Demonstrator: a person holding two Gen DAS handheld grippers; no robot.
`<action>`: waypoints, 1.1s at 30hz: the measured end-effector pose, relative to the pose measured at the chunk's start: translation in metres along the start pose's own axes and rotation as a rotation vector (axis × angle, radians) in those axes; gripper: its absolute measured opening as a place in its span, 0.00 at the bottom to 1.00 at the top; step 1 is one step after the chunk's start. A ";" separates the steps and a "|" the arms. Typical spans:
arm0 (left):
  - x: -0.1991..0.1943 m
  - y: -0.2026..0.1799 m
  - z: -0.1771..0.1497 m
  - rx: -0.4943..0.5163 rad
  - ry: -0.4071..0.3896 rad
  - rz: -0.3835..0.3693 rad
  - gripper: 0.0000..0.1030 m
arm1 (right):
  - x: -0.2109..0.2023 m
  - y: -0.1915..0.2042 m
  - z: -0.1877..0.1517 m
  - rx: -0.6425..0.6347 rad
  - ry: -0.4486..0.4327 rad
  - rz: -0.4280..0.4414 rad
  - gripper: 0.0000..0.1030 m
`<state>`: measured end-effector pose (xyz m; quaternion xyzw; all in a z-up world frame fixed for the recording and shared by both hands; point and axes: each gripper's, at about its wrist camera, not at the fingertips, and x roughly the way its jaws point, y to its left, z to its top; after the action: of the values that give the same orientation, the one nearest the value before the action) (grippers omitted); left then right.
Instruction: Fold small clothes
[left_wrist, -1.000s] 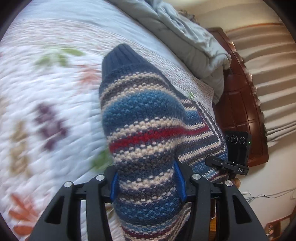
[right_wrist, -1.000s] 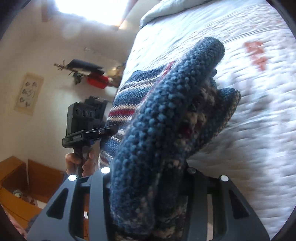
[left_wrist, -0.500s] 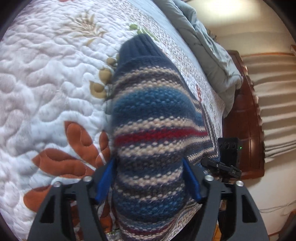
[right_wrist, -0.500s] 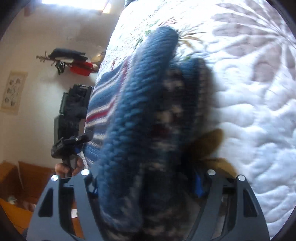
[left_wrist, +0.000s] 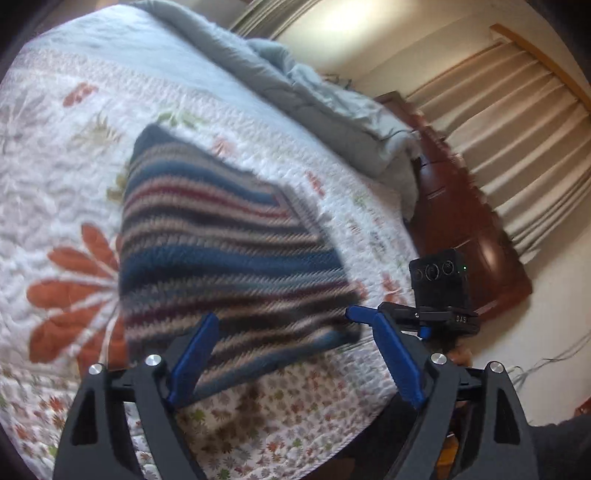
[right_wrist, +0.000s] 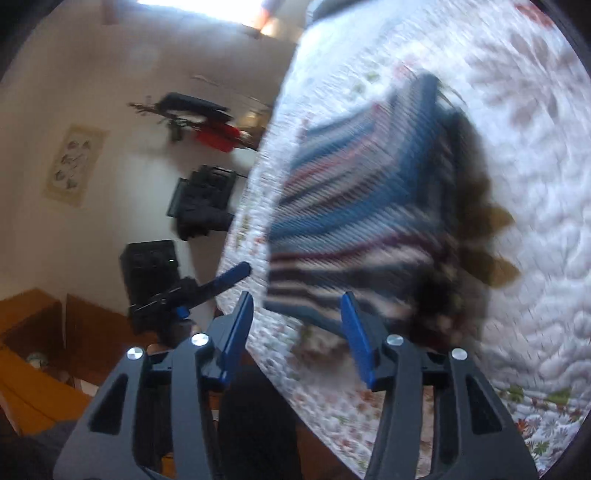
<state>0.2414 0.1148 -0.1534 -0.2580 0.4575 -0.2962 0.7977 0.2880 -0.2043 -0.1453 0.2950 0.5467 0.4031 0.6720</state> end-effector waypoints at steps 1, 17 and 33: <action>0.012 0.008 -0.007 -0.021 0.029 0.004 0.83 | -0.004 -0.019 -0.002 0.021 -0.002 -0.044 0.36; -0.008 0.027 0.021 -0.018 -0.017 0.012 0.90 | -0.002 -0.009 0.084 0.014 -0.039 0.006 0.46; 0.037 0.017 0.065 0.184 0.026 0.419 0.96 | 0.048 -0.049 0.163 0.082 -0.020 -0.142 0.45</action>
<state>0.3175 0.1094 -0.1572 -0.0797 0.4825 -0.1677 0.8560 0.4612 -0.1807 -0.1731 0.2867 0.5756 0.3286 0.6918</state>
